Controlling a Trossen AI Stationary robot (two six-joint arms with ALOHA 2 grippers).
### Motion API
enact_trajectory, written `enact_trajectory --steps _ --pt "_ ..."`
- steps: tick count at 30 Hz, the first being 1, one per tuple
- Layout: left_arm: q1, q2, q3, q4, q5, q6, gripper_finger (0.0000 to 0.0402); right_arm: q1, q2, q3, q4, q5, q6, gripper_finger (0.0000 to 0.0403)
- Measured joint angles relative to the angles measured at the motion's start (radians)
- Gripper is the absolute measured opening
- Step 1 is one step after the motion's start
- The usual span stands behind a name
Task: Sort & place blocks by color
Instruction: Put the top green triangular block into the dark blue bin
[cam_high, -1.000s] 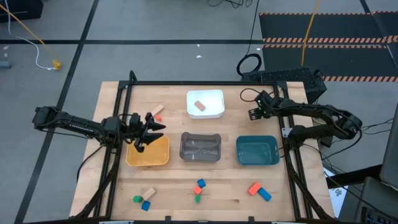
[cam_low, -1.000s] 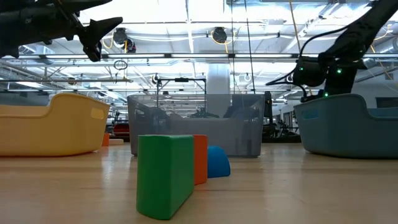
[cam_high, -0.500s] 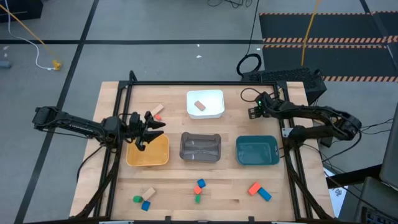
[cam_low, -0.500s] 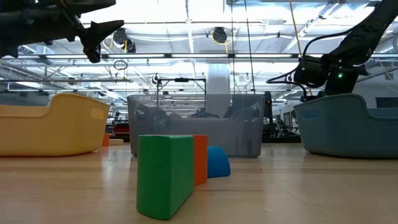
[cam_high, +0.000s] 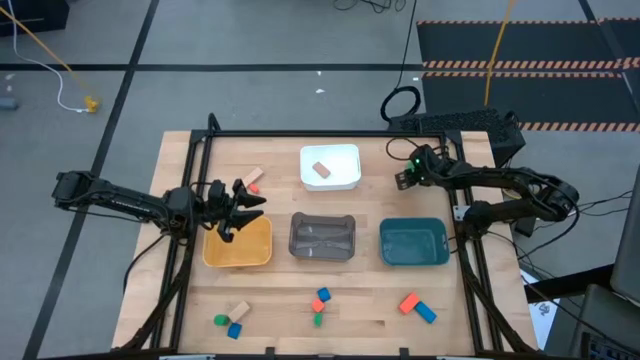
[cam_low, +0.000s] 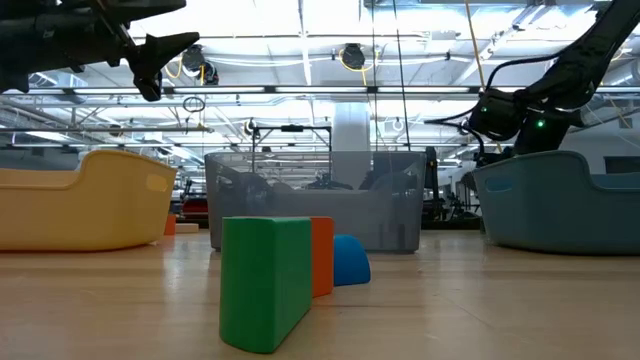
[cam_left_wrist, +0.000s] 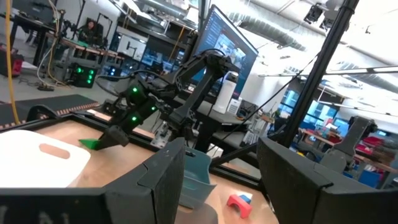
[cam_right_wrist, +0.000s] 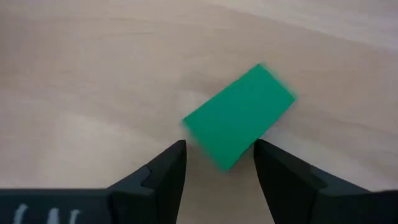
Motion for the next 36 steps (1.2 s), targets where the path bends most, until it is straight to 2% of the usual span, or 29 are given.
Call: enact_trajectory --steps 5,8,10,15,19,21,24,26,29,33,36 --pt "0.0 0.0 0.0 -0.001 0.0 -0.009 0.02 -0.001 -0.017 0.001 -0.004 -0.116 0.025 0.018" --pt "0.0 0.0 0.0 -0.001 0.0 -0.009 0.02 0.002 -0.054 0.001 -0.009 -0.14 0.026 0.018" --pt "0.0 0.0 0.0 0.0 0.0 -0.009 0.02 0.001 -0.09 0.001 -0.007 -0.13 0.063 0.018" --pt "0.0 0.0 0.0 -0.001 -0.001 0.007 0.02 0.0 -0.158 0.001 0.013 -0.052 0.275 0.018" --pt "0.0 0.0 0.0 -0.001 -0.001 0.022 0.02 -0.001 -0.164 0.001 0.031 0.028 0.34 0.018" --pt "0.0 0.0 0.0 -0.005 -0.001 0.023 0.02 0.0 -0.163 0.001 0.065 0.072 0.301 0.018" --pt "0.0 0.0 0.0 -0.012 -0.001 0.024 0.02 -0.003 -0.158 0.001 0.171 0.121 0.061 0.018" --pt "0.0 0.0 0.0 -0.017 -0.001 0.023 0.02 -0.008 -0.158 0.002 0.24 0.119 -0.099 0.018" --pt "0.0 0.0 0.0 -0.026 -0.001 -0.001 0.02 -0.008 -0.158 0.002 0.286 0.119 -0.214 0.0181" --pt "0.0 0.0 0.0 -0.047 -0.001 -0.011 0.02 -0.008 -0.158 0.002 0.247 0.118 -0.222 0.0181" --pt "0.0 0.0 0.0 -0.046 -0.001 -0.009 0.02 -0.008 -0.158 0.002 0.185 0.118 -0.052 0.0181"
